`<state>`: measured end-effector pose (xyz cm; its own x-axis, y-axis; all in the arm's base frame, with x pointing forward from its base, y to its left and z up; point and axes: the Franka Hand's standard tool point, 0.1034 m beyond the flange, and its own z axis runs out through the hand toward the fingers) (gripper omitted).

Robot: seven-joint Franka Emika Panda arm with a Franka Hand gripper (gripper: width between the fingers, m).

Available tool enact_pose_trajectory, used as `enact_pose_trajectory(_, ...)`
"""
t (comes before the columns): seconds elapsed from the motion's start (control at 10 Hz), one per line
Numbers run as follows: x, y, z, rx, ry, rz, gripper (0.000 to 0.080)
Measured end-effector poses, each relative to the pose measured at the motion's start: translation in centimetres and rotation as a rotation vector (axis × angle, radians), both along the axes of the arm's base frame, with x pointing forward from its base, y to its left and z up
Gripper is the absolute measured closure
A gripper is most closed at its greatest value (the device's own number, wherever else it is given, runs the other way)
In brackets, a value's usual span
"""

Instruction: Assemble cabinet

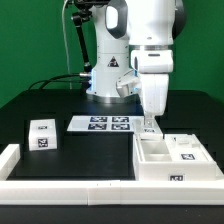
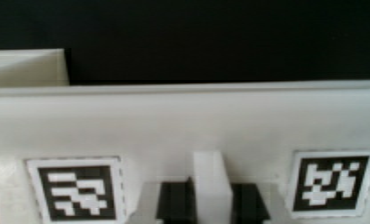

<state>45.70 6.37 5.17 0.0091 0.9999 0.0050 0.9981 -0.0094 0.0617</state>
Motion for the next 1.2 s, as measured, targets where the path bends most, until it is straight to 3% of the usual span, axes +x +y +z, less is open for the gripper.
enact_pose_trajectory(0.9, -0.04, 0.29, -0.07, 0.025, -0.039, -0.004, 0.0729)
enact_pose_trajectory(1.2, -0.06, -0.48, -0.29, 0.024, -0.034, 0.018, 0.0729)
